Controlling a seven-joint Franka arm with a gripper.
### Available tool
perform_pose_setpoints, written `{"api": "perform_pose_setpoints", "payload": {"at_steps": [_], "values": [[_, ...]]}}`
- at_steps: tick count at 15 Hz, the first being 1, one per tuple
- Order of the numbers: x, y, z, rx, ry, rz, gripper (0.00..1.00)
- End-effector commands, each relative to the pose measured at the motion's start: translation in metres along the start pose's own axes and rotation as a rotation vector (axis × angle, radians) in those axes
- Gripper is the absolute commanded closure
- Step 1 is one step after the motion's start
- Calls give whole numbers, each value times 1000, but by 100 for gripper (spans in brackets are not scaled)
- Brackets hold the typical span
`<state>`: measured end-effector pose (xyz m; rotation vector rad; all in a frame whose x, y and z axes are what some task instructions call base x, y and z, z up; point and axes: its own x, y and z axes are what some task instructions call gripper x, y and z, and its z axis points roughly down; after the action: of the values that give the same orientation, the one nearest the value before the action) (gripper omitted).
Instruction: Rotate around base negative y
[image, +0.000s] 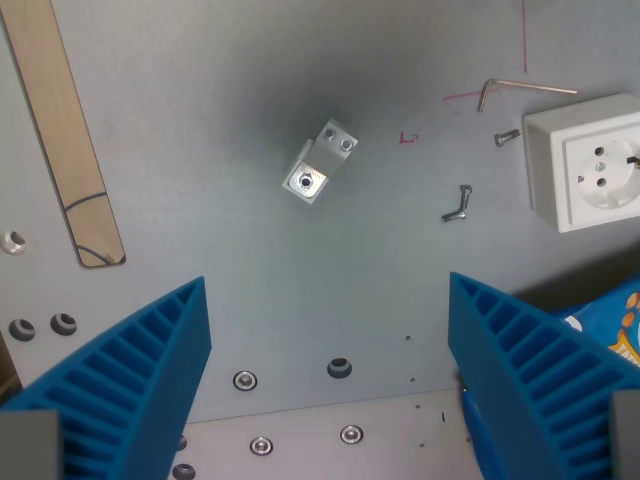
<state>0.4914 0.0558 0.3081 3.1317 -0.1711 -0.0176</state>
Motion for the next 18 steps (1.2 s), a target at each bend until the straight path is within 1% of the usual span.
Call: {"api": "perform_pose_setpoints", "payload": {"at_steps": [1,18], "values": [[0,0,-1,2,16,0,0],[0,0,-1,27,242,1,0]]}}
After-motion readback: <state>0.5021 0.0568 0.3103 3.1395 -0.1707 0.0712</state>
